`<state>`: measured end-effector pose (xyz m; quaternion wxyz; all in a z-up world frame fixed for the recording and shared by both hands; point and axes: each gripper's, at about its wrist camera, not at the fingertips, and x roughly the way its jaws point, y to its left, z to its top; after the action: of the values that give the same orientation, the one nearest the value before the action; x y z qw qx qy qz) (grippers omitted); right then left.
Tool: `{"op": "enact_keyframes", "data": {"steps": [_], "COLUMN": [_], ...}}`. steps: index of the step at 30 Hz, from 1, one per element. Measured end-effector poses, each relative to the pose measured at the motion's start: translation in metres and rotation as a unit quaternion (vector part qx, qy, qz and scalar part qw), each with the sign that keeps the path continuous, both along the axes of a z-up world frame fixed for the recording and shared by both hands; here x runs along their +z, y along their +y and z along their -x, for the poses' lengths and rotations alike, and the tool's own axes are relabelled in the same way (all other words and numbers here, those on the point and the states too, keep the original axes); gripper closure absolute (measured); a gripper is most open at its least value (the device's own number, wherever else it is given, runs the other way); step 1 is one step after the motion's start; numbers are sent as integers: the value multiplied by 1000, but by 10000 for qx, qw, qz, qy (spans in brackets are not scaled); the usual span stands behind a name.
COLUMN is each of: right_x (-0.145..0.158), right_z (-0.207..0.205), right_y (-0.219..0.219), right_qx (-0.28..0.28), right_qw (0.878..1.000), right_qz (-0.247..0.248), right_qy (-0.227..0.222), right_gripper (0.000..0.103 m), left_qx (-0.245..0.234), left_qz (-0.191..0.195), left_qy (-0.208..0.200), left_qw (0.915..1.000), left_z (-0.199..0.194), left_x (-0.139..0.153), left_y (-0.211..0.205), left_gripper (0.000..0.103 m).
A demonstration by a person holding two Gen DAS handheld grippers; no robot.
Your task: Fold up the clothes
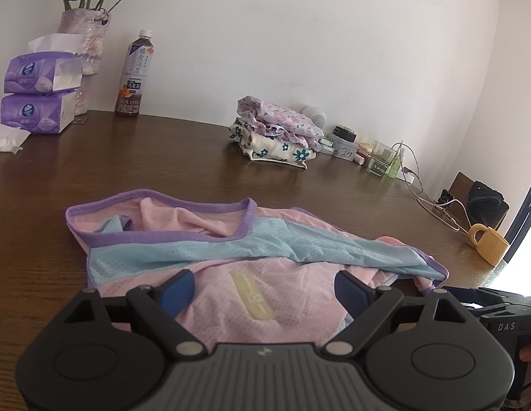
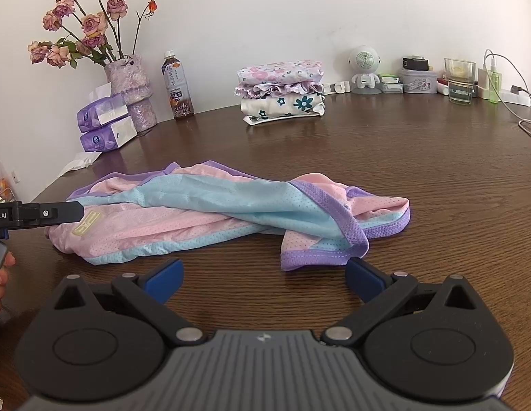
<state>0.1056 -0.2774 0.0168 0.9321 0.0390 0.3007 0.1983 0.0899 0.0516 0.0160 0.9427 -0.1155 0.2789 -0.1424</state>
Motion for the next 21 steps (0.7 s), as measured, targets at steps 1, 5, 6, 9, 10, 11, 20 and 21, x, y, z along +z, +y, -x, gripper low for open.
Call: {"op": "enact_keyframes", "data": {"steps": [1, 5, 6, 9, 10, 11, 20, 21], "right_x": [0, 0, 0, 0, 0, 0, 0, 0], "right_z": [0, 0, 0, 0, 0, 0, 0, 0], "right_y": [0, 0, 0, 0, 0, 0, 0, 0], "right_qx": [-3, -6, -9, -16, -18, -19, -49, -51], "right_qw": [10000, 10000, 10000, 10000, 10000, 10000, 10000, 10000], "right_qz": [0, 0, 2, 4, 7, 9, 27, 28], "right_qy": [0, 1, 0, 0, 0, 0, -3, -3], "right_gripper": [0, 0, 0, 0, 0, 0, 0, 0], "left_qx": [3, 14, 16, 18, 18, 19, 32, 34], "left_qz": [-1, -3, -4, -10, -14, -14, -14, -17], "left_qy": [0, 0, 0, -4, -5, -6, 0, 4], "left_qw": [10000, 10000, 10000, 10000, 10000, 10000, 10000, 10000], "left_z": [0, 0, 0, 1, 1, 1, 1, 1], "left_x": [0, 0, 0, 0, -1, -1, -1, -1], "left_y": [0, 0, 0, 0, 0, 0, 0, 0], "left_gripper": [14, 14, 14, 14, 14, 14, 14, 14]}}
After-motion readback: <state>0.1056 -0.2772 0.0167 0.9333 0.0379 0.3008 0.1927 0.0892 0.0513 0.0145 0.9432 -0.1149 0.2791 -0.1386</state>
